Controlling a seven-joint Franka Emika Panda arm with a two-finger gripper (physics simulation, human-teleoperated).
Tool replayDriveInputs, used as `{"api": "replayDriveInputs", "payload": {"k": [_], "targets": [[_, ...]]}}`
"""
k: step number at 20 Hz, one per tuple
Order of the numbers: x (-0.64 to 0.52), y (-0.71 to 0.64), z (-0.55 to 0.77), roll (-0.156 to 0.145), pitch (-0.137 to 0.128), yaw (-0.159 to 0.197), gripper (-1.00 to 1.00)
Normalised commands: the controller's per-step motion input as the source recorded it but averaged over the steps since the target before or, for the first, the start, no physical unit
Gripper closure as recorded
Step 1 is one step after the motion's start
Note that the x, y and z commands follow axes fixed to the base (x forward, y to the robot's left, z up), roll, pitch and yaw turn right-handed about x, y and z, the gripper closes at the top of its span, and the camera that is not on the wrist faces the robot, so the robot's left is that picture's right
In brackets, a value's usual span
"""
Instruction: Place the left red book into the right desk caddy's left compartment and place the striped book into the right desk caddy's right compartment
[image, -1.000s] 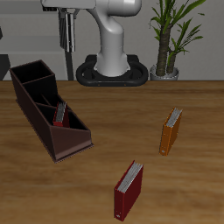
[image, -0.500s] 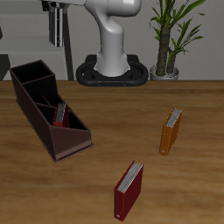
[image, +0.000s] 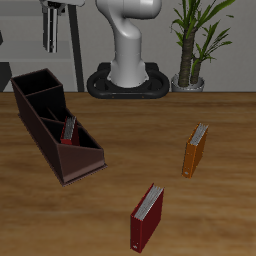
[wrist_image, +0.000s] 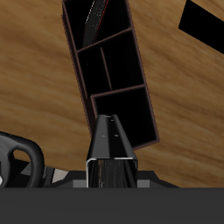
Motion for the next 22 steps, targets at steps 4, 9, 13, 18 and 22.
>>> {"api": "replayDriveInputs", "payload": {"k": [4, 9, 13, 18, 22], "targets": [[0.22, -0.43, 0.14, 0.031, 0.040, -0.045, 1.00], [0.21, -0.33, 0.18, 0.001, 0.005, -0.064, 1.00], [0.24, -0.19, 0.11, 0.055, 0.046, -0.068, 1.00], [0.16, -0.04, 0.02, 0.043, 0.022, -0.020, 1.00], [0.17, 0.08, -0.06, 0.056, 0.030, -0.041, 1.00]]}}
